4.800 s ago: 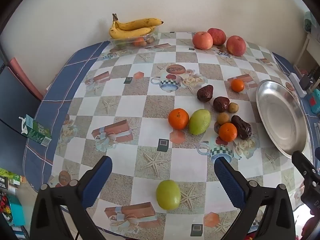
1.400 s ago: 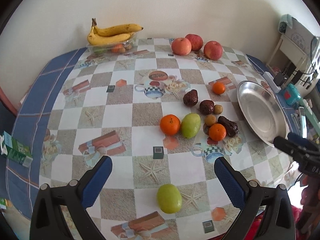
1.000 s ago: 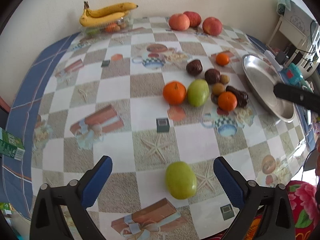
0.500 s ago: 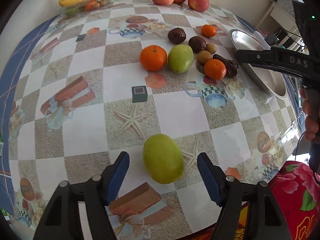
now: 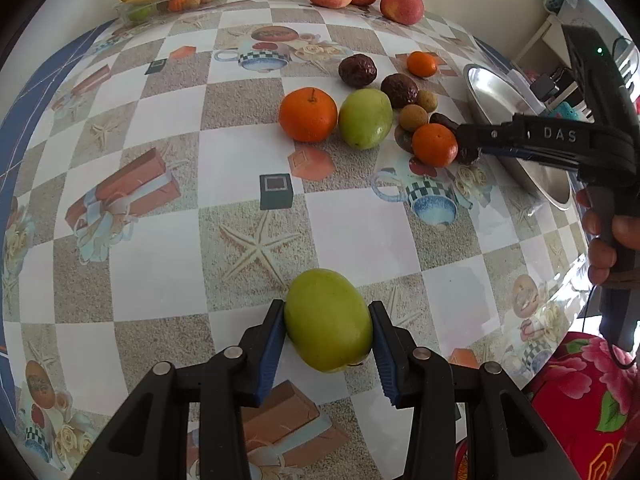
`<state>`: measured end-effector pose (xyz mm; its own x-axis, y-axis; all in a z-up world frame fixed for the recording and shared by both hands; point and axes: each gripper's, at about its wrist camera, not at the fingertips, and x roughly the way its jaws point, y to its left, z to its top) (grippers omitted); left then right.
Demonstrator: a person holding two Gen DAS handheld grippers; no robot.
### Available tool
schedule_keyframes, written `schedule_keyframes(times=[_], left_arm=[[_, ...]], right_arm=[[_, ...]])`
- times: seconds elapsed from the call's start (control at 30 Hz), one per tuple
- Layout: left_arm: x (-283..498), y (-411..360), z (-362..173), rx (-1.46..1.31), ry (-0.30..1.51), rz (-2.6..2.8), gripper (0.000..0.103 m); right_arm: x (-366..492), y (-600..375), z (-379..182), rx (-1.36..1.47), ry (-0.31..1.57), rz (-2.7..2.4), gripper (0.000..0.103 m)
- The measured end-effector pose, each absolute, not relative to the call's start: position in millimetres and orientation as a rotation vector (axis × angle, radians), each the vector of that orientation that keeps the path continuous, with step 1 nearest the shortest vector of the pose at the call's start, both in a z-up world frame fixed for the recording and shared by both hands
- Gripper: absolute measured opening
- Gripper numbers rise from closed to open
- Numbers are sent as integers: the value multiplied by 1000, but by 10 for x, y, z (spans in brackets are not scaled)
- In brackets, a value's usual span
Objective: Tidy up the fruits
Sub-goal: 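Grasp the green pear with the left tool while the right tool grasps a dark date, then carry the pear and date to the steel plate and release both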
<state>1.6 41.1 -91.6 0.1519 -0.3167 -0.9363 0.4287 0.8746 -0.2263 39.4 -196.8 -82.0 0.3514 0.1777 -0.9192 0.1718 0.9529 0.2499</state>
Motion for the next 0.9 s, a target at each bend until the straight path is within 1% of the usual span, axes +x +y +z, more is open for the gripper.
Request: schedule_keyframes(times=[0.03, 0.2, 0.33, 0.43, 0.57, 0.67, 0.73, 0.9], left_arm=[[31, 395, -908, 99, 1314, -536, 44], [91, 369, -888, 70, 1324, -526, 44], [205, 347, -815, 46, 1319, -488, 43], [302, 345, -650, 3, 1300, -465, 43], [519, 226, -371, -44, 1251, -423, 44], [730, 173, -169, -161, 1220, -403, 44], [851, 121, -58, -187, 1197, -363, 44], [1107, -117, 35, -221, 1170, -287, 44]], right_arm=[[396, -1976, -842, 344, 1225, 9, 38], [359, -1994, -829, 385, 1209, 16, 38], [308, -2007, -686, 406, 1160, 29, 37], [277, -2006, -536, 419, 1117, 38, 37], [288, -1994, -275, 362, 1078, -10, 37], [335, -2055, -128, 387, 1057, -36, 37], [362, -2110, -53, 401, 1038, -57, 37], [441, -2226, 64, 376, 1008, -125, 37]])
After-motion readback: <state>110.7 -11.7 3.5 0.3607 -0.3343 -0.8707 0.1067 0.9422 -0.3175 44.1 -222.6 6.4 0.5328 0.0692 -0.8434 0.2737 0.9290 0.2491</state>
